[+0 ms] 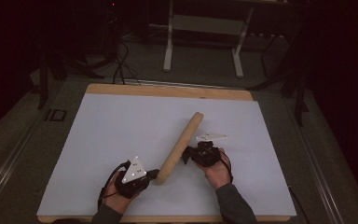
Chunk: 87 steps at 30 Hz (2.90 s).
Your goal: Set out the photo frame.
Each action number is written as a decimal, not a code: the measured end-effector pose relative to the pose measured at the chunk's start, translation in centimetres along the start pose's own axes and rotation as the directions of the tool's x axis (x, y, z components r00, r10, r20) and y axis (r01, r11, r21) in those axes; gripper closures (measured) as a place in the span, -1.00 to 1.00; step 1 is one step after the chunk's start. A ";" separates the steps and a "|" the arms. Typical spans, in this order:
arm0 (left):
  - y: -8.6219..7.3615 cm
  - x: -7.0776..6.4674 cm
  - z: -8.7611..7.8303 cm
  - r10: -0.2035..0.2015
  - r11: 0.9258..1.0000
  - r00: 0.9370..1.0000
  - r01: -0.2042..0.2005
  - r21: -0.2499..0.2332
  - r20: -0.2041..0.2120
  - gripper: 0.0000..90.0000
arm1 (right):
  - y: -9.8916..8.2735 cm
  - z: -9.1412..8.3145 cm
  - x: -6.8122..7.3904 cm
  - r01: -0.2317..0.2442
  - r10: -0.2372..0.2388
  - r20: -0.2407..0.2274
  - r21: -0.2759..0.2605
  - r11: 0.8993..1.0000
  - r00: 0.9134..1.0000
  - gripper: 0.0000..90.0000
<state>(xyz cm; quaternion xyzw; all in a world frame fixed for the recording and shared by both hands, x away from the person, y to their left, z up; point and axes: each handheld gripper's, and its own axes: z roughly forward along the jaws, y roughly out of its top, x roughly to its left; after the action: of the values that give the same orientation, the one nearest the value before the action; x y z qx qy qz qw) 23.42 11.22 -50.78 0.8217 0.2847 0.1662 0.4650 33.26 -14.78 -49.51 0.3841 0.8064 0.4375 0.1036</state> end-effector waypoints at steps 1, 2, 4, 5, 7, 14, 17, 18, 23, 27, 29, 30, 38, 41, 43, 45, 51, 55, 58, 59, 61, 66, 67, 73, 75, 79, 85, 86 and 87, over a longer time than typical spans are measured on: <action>0.0 -0.1 0.0 0.000 1.000 1.000 0.000 -0.001 -0.001 1.00 | 0.0 0.0 0.0 0.000 0.000 0.000 0.001 1.000 1.000 1.00; 0.0 -0.1 0.1 0.001 1.000 1.000 -0.001 -0.002 -0.002 1.00 | 0.0 0.0 0.1 0.001 -0.001 -0.001 0.001 1.000 1.000 1.00; 0.0 -0.2 0.1 0.004 1.000 1.000 -0.004 -0.004 -0.001 1.00 | 0.0 0.1 0.1 0.002 -0.002 -0.002 0.004 1.000 1.000 1.00; 0.1 -0.3 0.2 0.005 1.000 1.000 -0.005 -0.006 -0.001 1.00 | 0.0 0.1 0.2 0.002 -0.002 -0.005 0.005 1.000 1.000 1.00; 0.1 -0.5 0.3 0.006 1.000 1.000 -0.006 -0.009 0.002 1.00 | 0.0 0.1 0.3 0.004 -0.003 -0.011 0.005 1.000 1.000 1.00; 0.2 -0.8 0.5 0.015 1.000 1.000 -0.015 -0.012 0.008 1.00 | -0.2 0.3 0.6 0.003 -0.003 -0.029 0.011 1.000 1.000 1.00; 0.2 -0.9 0.7 0.018 1.000 1.000 -0.018 -0.014 0.013 1.00 | -0.1 0.4 0.7 0.001 -0.001 -0.034 0.013 1.000 0.999 1.00; 0.2 -1.0 0.8 0.019 1.000 1.000 -0.019 -0.015 0.015 1.00 | -0.1 0.5 0.7 0.001 -0.001 -0.036 0.016 1.000 0.999 1.00; 0.4 -1.2 1.1 0.022 1.000 1.000 -0.021 -0.017 0.021 1.00 | -0.2 0.7 0.9 0.009 -0.008 -0.042 0.024 1.000 0.999 1.00; 0.4 -1.4 1.3 0.024 1.000 0.999 -0.023 -0.020 0.023 1.00 | -0.3 1.1 1.2 0.010 -0.008 -0.055 0.032 0.999 0.998 1.00; 0.4 -1.5 1.4 0.027 0.999 0.999 -0.027 -0.020 0.023 1.00 | -0.4 1.3 1.3 0.013 -0.011 -0.058 0.037 0.999 0.998 1.00; 0.4 -1.5 1.4 0.029 0.999 0.999 -0.028 -0.020 0.022 1.00 | -0.4 1.4 1.4 0.016 -0.014 -0.058 0.040 0.999 0.998 1.00; 0.5 -1.9 1.7 0.038 0.999 0.999 -0.038 -0.019 0.020 1.00 | -0.4 1.6 1.9 0.034 -0.030 -0.072 0.050 0.998 0.997 1.00; 0.5 -1.9 1.9 0.043 0.999 0.999 -0.042 -0.016 0.017 1.00 | -0.4 1.7 1.9 0.039 -0.035 -0.079 0.051 0.998 0.996 1.00; 0.5 -1.9 2.0 0.044 0.999 0.999 -0.044 -0.015 0.017 1.00 | -0.4 1.7 2.0 0.041 -0.037 -0.081 0.052 0.998 0.996 1.00; 0.5 -2.0 2.1 0.044 0.999 0.999 -0.043 -0.014 0.015 1.00 | -0.5 1.8 2.1 0.050 -0.045 -0.086 0.061 0.997 0.995 1.00; 0.5 -2.0 2.2 0.042 0.999 0.999 -0.042 -0.011 0.016 1.00 | -0.7 2.1 2.3 0.067 -0.059 -0.100 0.081 0.994 0.993 1.00; 0.6 -2.1 2.3 0.042 0.999 0.999 -0.042 -0.010 0.016 1.00 | -0.7 2.2 2.5 0.074 -0.065 -0.107 0.086 0.994 0.992 1.00; 0.6 -2.1 2.4 0.042 0.999 0.999 -0.042 -0.010 0.015 1.00 | -0.7 2.3 2.6 0.077 -0.067 -0.113 0.085 0.993 0.991 1.00; 0.6 -2.1 2.4 0.043 0.999 0.999 -0.043 -0.009 0.014 1.00 | -0.7 2.3 2.6 0.080 -0.070 -0.115 0.086 0.993 0.991 1.00; 0.6 -2.1 2.5 0.041 0.999 0.999 -0.041 -0.009 0.016 1.00 | -0.7 2.4 2.6 0.081 -0.070 -0.119 0.087 0.993 0.990 1.00; 0.6 -2.2 2.5 0.043 0.999 0.999 -0.043 -0.002 0.012 1.00 | -0.8 2.5 2.8 0.089 -0.075 -0.158 0.085 0.992 0.985 1.00; 0.6 -2.2 2.6 0.042 0.999 0.999 -0.042 -0.002 0.013 1.00 | -0.8 2.5 2.8 0.091 -0.076 -0.164 0.087 0.992 0.983 1.00; 0.8 -2.3 2.9 0.043 0.999 0.999 -0.043 -0.004 0.012 1.00 | -0.9 2.4 2.8 0.097 -0.081 -0.171 0.089 0.991 0.982 1.00; 0.9 -2.4 3.0 0.045 0.999 0.999 -0.045 -0.004 0.011 1.00 | -1.0 2.4 2.7 0.097 -0.080 -0.171 0.093 0.991 0.982 1.00; 1.1 -2.6 3.3 0.048 0.999 0.999 -0.048 -0.001 0.010 1.00 | -1.3 2.5 2.6 0.107 -0.087 -0.177 0.107 0.989 0.980 1.00; 1.3 -2.7 3.6 0.052 0.999 0.999 -0.052 -0.001 0.011 1.00 | -1.4 2.5 2.5 0.108 -0.086 -0.187 0.116 0.987 0.979 1.00; 1.3 -2.8 3.7 0.051 0.999 0.999 -0.051 -0.002 0.013 1.00 | -1.4 2.4 2.5 0.111 -0.087 -0.192 0.118 0.987 0.978 1.00; 1.3 -2.8 3.8 0.051 0.999 0.999 -0.051 -0.003 0.015 1.00 | -1.4 2.4 2.4 0.113 -0.088 -0.195 0.119 0.986 0.977 1.00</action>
<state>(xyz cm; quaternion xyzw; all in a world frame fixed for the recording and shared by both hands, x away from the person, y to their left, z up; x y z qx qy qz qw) 23.65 6.37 -51.58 0.8292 0.2599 0.1719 0.4640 32.06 -11.97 -51.66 0.3054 0.8577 0.4130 0.0235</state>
